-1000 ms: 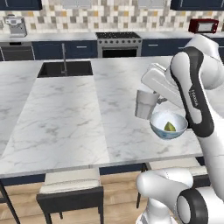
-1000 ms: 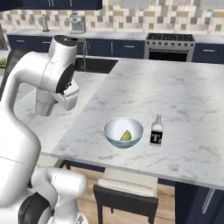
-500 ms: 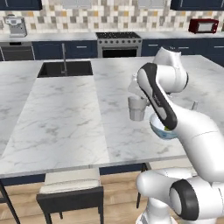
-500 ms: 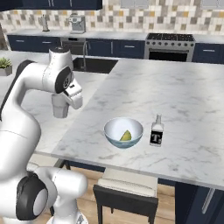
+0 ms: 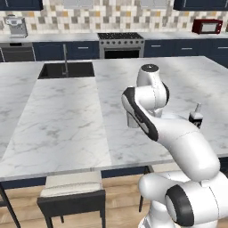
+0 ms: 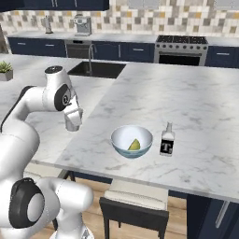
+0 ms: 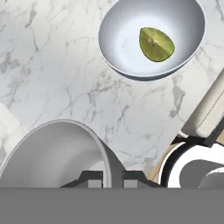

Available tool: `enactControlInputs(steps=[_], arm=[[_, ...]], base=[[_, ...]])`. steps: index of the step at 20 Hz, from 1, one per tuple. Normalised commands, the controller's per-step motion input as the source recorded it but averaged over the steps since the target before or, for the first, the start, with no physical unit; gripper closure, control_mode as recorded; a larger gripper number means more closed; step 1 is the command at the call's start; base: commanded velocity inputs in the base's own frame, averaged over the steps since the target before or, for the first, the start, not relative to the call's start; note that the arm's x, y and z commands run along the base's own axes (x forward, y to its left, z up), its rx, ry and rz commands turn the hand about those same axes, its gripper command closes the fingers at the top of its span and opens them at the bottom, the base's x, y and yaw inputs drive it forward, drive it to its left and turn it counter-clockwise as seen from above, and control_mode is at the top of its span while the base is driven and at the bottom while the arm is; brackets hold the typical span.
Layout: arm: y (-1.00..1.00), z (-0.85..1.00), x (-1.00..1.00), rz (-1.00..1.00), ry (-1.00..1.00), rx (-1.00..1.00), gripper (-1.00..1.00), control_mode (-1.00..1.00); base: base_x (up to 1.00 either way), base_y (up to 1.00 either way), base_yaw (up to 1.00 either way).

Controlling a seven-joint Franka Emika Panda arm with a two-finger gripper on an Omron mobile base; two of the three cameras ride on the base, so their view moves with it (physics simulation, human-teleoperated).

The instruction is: There is a bowl on the dining counter. Grab a lemon wedge from the fridge and place it in the bowl. Then get the liquor bottle and glass cup from the cabinet and place them next to the bowl.

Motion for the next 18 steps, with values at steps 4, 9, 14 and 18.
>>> enactControlInputs(steps=[4,9,14,18], arm=[[-0.18,-0.43,0.14,-0.3,-0.1,-0.01,1.0,-1.0],[-0.22,-0.5,0.16,-0.31,-0.12,-0.01,1.0,-1.0],[-0.08,-0.37,0.25,-0.3,-0.05,0.0,1.0,-1.0],[-0.1,-0.18,0.38,-0.28,0.0,0.0,1.0,-1.0]], base=[[0.0,0.0,0.0],[0.0,0.0,0.0],[0.0,0.0,0.0],[0.0,0.0,0.0]])
